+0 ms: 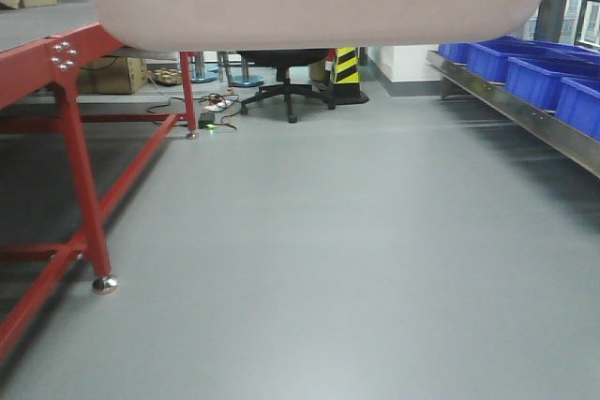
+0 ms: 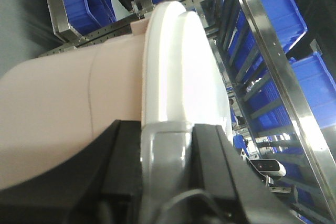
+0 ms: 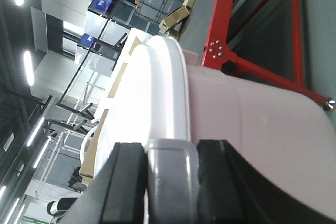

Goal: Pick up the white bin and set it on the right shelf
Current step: 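Hold the bin raised with both grippers while the base drives to the rack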

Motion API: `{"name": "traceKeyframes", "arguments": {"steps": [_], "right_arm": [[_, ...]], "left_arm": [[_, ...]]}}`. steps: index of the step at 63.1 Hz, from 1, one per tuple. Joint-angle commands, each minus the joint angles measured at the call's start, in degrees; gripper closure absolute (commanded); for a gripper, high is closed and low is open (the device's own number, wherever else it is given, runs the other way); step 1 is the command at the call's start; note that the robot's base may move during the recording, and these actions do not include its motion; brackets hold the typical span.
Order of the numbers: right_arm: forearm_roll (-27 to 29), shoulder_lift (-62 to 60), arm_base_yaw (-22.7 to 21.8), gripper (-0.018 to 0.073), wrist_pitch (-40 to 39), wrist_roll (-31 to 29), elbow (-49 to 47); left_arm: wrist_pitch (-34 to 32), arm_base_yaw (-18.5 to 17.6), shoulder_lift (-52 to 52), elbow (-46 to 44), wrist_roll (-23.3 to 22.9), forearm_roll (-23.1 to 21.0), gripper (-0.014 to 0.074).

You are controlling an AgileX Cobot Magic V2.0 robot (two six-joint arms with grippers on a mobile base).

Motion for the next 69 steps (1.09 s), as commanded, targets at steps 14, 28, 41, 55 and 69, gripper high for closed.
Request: {"name": "traceKeyframes", "arguments": {"steps": [14, 28, 41, 55, 69], "right_arm": [[5.1, -1.6, 1.1, 0.0492, 6.6, -0.3, -2.2], [5.1, -1.6, 1.1, 0.0492, 6.6, -0.3, -2.2], [5.1, -1.6, 1.1, 0.0492, 6.6, -0.3, -2.2], [5.1, -1.6, 1.1, 0.0492, 6.5, -0.3, -2.2], [5.1, -1.6, 1.1, 0.0492, 6.4, -0.3, -2.2]], "left_arm": [[18.2, -2.1, -2.4, -2.2, -0.2, -6.1, 0.0722], [18.2, -2.1, -2.4, -2.2, -0.2, -6.1, 0.0722], [18.2, -2.1, -2.4, -2.2, -0.2, -6.1, 0.0722], [18.2, -2.1, -2.4, -2.2, -0.2, -6.1, 0.0722], [18.1, -2.1, -2.4, -2.2, -0.2, -6.1, 0.0722]]}}
